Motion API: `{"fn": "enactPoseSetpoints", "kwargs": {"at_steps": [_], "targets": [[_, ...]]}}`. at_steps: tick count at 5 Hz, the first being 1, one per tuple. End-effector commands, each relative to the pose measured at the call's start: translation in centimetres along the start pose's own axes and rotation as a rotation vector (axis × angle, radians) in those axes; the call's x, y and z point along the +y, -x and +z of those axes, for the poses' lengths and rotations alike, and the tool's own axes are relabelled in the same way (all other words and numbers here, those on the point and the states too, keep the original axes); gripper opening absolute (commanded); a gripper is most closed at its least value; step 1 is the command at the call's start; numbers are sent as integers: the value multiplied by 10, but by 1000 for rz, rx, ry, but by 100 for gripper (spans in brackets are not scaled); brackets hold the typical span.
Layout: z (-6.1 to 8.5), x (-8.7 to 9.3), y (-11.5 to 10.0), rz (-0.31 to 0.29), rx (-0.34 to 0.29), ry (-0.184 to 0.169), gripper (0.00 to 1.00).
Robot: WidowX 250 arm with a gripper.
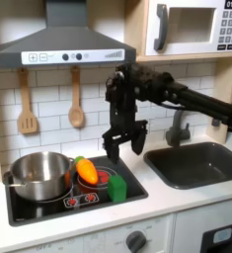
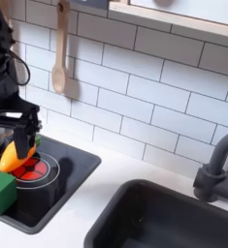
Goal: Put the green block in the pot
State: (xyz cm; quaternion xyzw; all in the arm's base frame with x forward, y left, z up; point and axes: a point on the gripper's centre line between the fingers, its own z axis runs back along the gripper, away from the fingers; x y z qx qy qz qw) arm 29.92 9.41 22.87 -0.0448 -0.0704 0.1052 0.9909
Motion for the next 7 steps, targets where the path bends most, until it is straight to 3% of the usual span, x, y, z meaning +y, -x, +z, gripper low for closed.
{"fn": "enactPoseSetpoints", "kwargs": {"at_steps": [1, 6, 7], "targets": [[-11, 8, 6, -1, 32, -23, 100], [-17, 17, 7, 14, 38, -40, 100], [-24, 22, 8, 19, 53, -50, 100]]}}
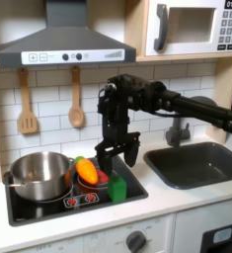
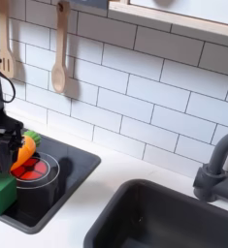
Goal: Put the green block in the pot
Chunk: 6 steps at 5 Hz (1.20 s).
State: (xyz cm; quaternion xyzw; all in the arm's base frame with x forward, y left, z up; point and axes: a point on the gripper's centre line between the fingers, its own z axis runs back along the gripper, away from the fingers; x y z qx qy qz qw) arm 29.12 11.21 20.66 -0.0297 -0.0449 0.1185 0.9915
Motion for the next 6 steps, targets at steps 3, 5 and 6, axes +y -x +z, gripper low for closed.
{"fn": "enactPoseSetpoints", "kwargs": {"at_steps": [3, 5, 6], "targets": [[-19, 2, 7, -15, 30, -39, 100], [-26, 1, 8, -14, 44, -43, 100], [-28, 0, 9, -16, 50, -45, 100]]}}
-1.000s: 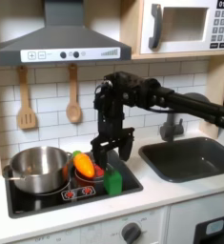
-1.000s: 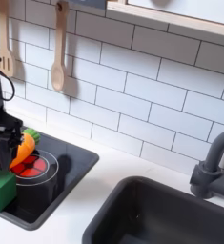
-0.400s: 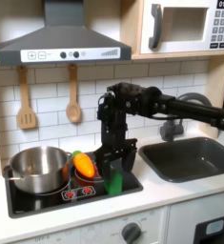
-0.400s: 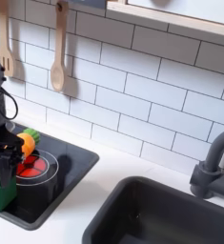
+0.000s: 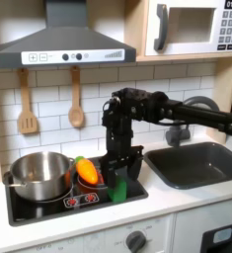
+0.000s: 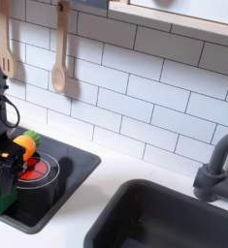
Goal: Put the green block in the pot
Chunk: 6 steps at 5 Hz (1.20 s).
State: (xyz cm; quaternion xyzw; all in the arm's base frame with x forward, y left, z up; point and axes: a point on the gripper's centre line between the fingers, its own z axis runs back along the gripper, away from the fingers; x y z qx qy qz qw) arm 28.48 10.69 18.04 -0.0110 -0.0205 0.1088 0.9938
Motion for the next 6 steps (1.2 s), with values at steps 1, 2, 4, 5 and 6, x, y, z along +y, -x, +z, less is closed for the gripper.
{"fn": "enactPoseSetpoints", "kwargs": {"at_steps": [1, 2, 4, 5, 6], "targets": [[-4, 1, -2, 12, 14, -3, 100], [-3, 2, -5, 17, 5, -8, 100], [-12, 2, -7, 28, 38, -14, 100], [-19, 3, -8, 27, 61, -17, 100], [-16, 1, -6, 15, 45, -39, 100]]}}
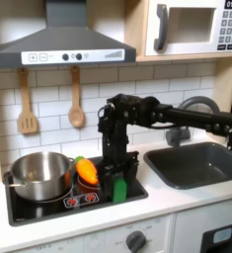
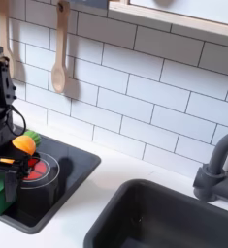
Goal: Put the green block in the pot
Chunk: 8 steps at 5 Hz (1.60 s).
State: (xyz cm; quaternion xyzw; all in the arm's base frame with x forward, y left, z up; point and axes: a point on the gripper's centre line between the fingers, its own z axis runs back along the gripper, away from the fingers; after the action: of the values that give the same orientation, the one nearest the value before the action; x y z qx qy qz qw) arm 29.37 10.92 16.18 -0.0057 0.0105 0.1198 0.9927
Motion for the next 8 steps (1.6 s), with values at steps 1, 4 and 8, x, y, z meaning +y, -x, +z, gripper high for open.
{"fn": "enactPoseSetpoints", "kwargs": {"at_steps": [1, 4, 8], "targets": [[-3, 1, 0, 9, 13, 1, 100], [0, 0, -1, -2, -3, -17, 100], [-1, 2, -1, -6, 15, -10, 0]]}}
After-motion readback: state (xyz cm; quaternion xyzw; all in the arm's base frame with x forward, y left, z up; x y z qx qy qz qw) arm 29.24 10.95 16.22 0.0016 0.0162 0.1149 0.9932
